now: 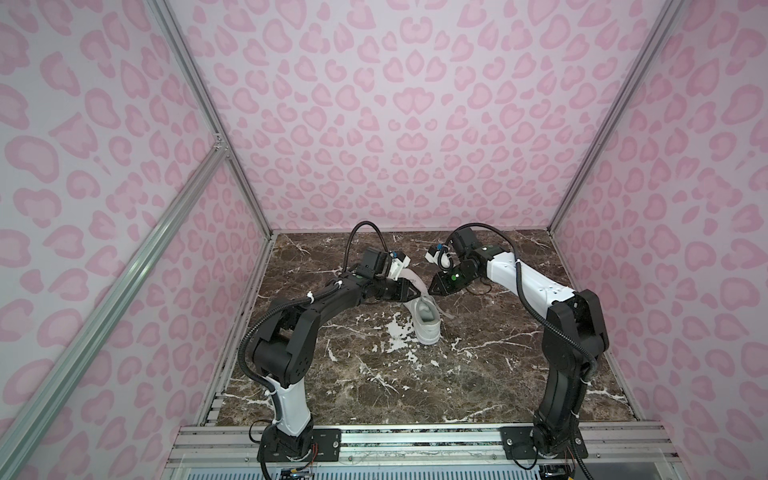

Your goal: Tie the shoes

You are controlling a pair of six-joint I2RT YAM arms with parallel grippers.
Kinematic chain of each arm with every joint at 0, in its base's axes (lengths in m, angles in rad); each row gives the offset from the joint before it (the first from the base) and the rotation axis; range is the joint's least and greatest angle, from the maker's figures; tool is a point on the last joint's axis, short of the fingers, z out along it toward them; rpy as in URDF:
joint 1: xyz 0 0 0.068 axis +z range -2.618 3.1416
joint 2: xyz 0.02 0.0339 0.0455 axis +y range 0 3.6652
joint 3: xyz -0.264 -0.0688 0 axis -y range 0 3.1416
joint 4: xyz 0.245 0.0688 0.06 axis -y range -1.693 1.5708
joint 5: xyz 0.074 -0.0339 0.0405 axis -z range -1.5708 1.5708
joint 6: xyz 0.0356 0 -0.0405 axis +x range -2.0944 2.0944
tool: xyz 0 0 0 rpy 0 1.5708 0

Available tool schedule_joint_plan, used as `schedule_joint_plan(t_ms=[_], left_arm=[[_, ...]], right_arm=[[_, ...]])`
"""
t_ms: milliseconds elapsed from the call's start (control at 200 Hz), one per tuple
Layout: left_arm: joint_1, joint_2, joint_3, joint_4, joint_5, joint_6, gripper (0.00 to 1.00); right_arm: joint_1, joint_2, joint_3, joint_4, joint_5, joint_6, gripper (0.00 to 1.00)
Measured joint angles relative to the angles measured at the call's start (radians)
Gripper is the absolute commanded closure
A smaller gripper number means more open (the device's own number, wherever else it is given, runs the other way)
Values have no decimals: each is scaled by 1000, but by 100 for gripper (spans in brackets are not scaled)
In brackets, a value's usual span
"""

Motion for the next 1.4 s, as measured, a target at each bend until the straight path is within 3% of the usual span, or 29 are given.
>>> schedule_joint_plan(t_ms=[235,1400], left_arm=[[-3,0,0,0,-3,-1,97],[9,-86,-37,-106,-57,31,97]], right_arm=[[0,0,0,-2,-3,-1,75],[46,102,39,73,-29,-15,79]])
